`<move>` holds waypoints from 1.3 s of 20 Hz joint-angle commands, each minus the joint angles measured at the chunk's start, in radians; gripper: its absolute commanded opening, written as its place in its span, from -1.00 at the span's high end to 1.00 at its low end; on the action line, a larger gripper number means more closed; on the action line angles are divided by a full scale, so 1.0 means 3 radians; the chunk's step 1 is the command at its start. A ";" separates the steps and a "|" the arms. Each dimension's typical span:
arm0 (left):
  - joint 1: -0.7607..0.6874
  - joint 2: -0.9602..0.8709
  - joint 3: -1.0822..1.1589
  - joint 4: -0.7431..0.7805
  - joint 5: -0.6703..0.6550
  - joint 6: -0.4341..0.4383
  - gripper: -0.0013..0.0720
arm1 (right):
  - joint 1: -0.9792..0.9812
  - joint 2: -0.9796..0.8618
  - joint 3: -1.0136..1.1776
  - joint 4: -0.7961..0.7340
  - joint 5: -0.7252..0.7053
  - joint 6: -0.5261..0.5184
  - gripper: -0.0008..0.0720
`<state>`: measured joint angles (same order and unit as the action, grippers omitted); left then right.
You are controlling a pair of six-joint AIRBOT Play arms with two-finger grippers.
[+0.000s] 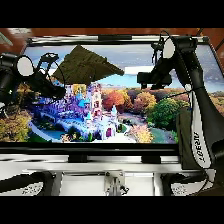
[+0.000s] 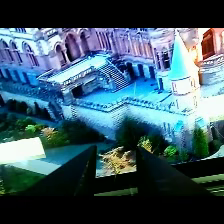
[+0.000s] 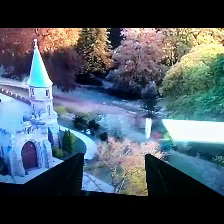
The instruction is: Fold the shirts.
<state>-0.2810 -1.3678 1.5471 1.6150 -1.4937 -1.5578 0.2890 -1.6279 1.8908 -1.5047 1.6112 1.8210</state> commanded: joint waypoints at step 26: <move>-0.0001 -0.0324 0.0001 -0.0098 0.0670 -0.0150 0.05 | 0.0003 -0.0001 -0.0001 0.0008 -0.0361 -0.0005 -0.44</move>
<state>-0.2810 -1.4345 1.5471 1.5921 -1.3323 -1.5677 0.2890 -1.6279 1.8908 -1.5028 1.5349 1.8210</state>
